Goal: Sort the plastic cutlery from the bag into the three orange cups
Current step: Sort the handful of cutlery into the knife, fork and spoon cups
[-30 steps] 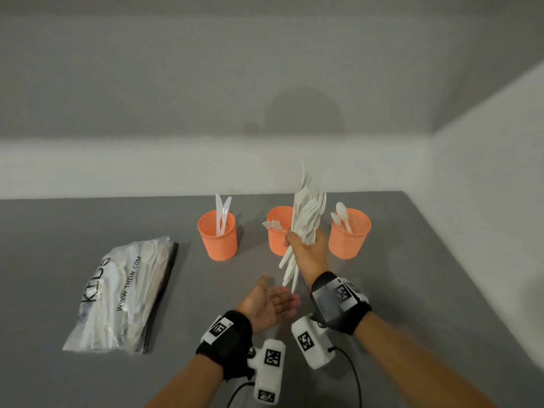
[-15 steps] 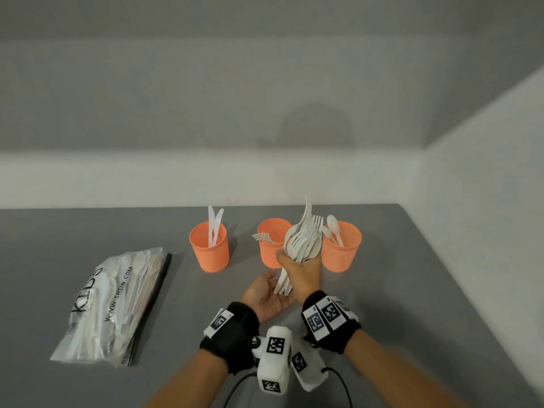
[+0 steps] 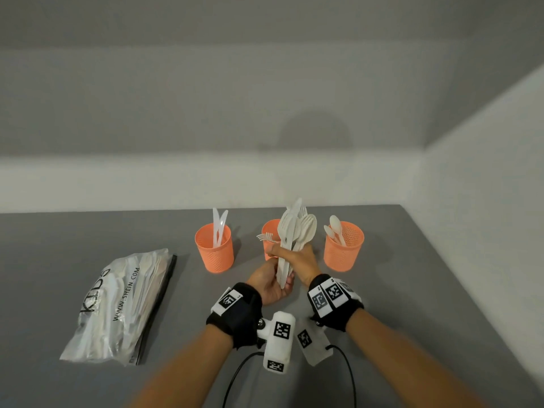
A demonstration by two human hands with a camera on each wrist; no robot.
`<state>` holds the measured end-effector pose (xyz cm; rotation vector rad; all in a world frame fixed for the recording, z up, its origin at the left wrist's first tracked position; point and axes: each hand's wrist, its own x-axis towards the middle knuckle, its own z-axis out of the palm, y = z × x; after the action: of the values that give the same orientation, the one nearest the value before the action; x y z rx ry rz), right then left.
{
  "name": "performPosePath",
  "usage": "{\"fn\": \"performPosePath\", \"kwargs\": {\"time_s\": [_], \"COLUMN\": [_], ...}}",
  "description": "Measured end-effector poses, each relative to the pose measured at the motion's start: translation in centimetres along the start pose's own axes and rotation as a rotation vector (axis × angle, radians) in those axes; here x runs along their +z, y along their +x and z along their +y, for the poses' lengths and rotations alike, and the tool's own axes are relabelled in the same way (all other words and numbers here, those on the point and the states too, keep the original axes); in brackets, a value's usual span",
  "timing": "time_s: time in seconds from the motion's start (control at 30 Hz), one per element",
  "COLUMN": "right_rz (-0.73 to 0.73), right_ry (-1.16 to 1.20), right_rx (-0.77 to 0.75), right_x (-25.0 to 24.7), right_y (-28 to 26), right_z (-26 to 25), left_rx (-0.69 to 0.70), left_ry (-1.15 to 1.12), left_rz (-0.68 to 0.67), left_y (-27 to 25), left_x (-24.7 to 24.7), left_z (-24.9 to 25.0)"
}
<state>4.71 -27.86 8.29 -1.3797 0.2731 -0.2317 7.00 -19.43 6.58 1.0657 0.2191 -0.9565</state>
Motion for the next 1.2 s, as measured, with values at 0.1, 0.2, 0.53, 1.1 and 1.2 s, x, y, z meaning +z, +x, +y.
{"fn": "performPosePath", "kwargs": {"time_s": [0.1,0.2,0.53,1.1,1.2], "right_rz": [-0.162,-0.272,0.061,-0.250,-0.260], "right_ry": [-0.054,-0.055,0.109,0.085,0.068], "right_rx": [0.103,0.174,0.196,0.326,0.307], "right_x": [0.0,0.0,-0.2,-0.2,-0.2], "right_y": [0.6,1.1,2.6,1.7,1.9], "right_z": [0.1,0.0,-0.1,1.9,2.3], "left_rx": [0.003,-0.038,0.448,0.821,0.803], "left_ry": [0.086,0.139,0.641,0.534,0.509], "left_rz": [-0.014,-0.030,0.275,0.372,0.369], "left_y": [-0.4,-0.8,-1.3,-0.1,0.1], "left_x": [0.2,0.2,-1.6,-0.7,-0.9], "left_z": [0.8,1.3,5.0,10.3,10.1]}}
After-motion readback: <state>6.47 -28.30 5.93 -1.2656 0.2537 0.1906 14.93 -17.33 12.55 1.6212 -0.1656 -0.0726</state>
